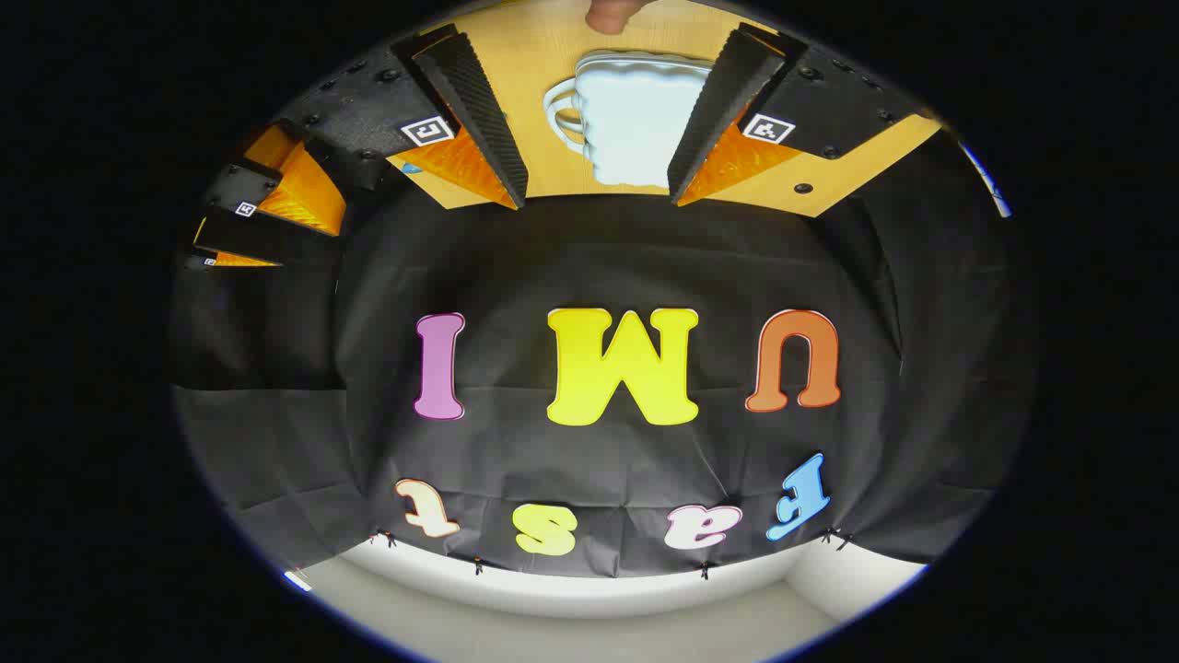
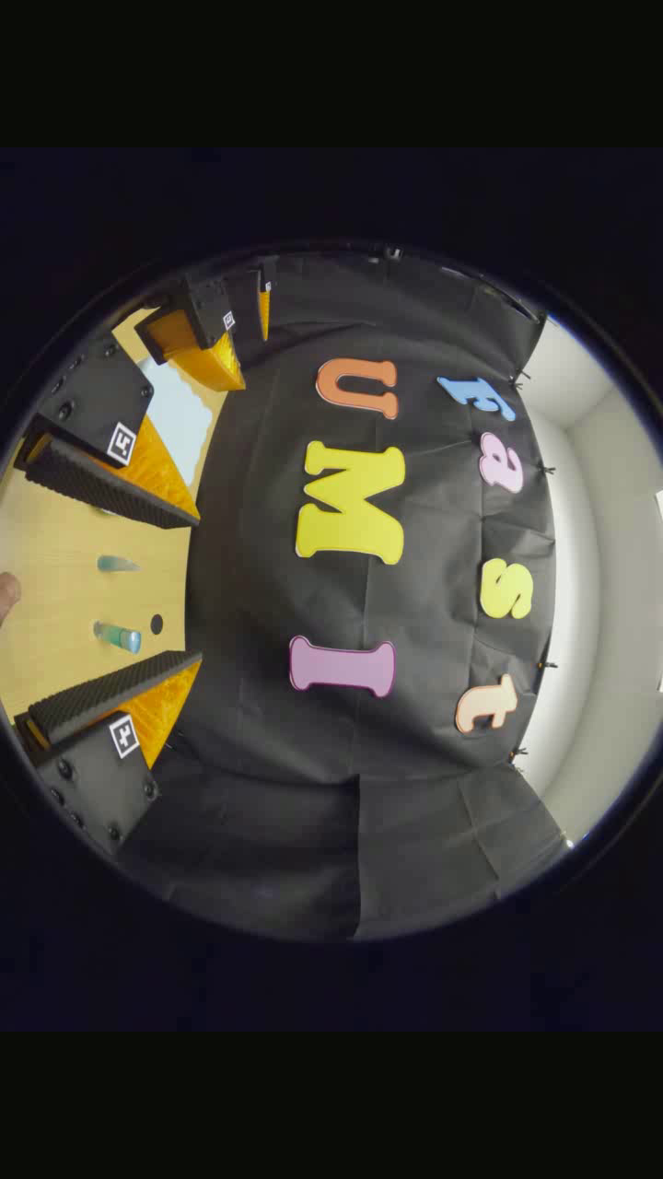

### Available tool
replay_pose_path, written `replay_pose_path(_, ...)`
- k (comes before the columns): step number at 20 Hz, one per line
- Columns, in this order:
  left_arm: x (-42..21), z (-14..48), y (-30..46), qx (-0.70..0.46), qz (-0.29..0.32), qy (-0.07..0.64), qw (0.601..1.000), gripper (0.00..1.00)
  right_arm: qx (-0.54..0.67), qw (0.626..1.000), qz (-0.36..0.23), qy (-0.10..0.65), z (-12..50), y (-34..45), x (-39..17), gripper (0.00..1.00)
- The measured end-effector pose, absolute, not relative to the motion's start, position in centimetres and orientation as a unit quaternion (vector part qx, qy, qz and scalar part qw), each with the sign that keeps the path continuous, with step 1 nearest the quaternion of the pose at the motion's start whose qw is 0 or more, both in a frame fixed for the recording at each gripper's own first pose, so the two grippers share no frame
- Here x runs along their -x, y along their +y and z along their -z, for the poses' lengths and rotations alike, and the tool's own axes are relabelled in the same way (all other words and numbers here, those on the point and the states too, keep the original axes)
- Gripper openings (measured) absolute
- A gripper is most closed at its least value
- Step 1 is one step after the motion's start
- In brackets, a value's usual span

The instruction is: First open the suitcase, pack the skin care products into it, and then close the suitcase.

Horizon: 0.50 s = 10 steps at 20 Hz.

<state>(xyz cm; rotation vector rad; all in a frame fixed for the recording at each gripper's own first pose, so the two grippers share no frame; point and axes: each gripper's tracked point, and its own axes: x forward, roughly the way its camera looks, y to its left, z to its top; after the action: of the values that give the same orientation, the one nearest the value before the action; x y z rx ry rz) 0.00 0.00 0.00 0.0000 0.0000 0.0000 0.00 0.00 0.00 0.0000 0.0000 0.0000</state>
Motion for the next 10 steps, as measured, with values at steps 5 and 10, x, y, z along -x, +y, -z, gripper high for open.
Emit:
replay_pose_path(5,-0.3,-0.1,-0.3,0.003,-0.003,0.0,1.0,0.97,-0.003,1.0,-0.006,-0.007,-0.5,-0.5,-0.7,0.79)
replay_pose_path(10,-0.7,0.3,-0.8,-0.002,-0.004,0.006,1.0,0.98,0.004,1.0,-0.012,-0.009,-0.5,-0.4,-1.2,0.79)
